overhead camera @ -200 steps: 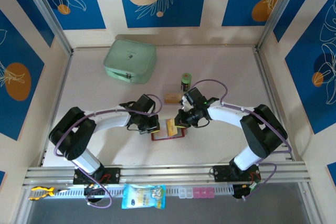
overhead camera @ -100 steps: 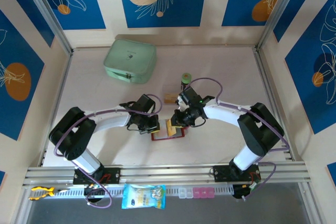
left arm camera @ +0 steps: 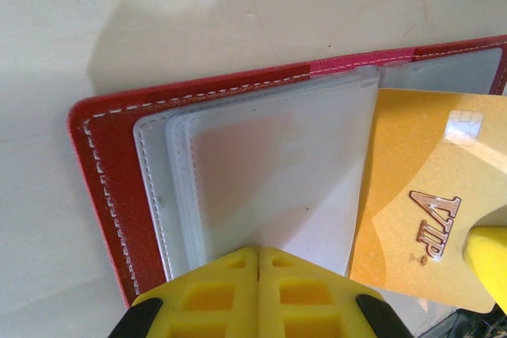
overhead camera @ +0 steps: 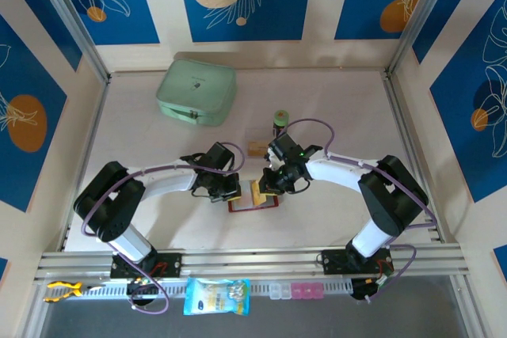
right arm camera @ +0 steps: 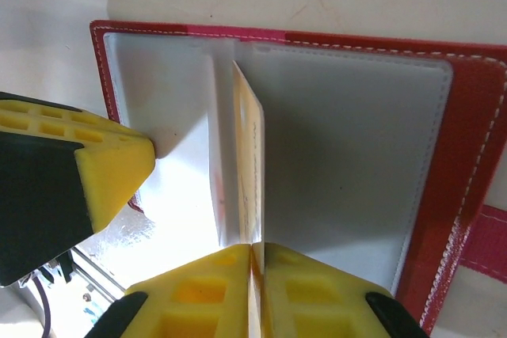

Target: Take the credit cards out of the card holder

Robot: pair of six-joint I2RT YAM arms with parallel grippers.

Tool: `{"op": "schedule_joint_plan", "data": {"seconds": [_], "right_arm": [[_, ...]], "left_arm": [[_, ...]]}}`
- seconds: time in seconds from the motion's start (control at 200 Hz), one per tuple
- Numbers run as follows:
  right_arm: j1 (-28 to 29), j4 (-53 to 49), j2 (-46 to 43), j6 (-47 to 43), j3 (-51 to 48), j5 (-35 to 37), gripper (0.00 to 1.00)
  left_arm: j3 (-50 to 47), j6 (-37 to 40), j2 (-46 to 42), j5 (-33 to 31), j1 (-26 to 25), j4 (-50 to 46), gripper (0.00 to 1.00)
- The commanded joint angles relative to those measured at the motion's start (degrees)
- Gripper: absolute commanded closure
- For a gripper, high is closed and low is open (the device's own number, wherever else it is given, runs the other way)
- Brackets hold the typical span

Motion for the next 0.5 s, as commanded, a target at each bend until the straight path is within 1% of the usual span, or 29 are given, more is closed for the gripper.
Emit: {"op": "schedule_joint_plan", "data": {"seconds": [0.0, 0.19, 0.325, 0.39, 0.495], "right_arm": [[0.5, -1.6, -0.5, 0.6, 1.5, 0.5, 0.9], [0.7, -3.0, -2.1, 0.3, 2.1, 1.5, 0.93], [0.5, -5.4, -4.2, -0.9, 3.0, 2.1, 0.94], [0.2, -7.1, -5.1, -2.7, 3.8, 2.5, 0.94], [-0.2, -11.1, -5.6, -7.9, 6.1, 3.5, 0.95]], "left_arm": [[-0.9, 0.8, -0.1, -0.7, -0.3, -1.4, 0.96], [-0.3, 0.9, -0.7, -0.6, -0.3, -0.5, 0.95], [0.5, 1.2, -2.0, -0.9, -0.3, -2.1, 0.94], [0.6, 1.1, -2.9, -0.9, -0.2, -2.3, 0.93], [0.7, 1.0, -4.4, -1.3, -0.2, -2.5, 0.9]]}}
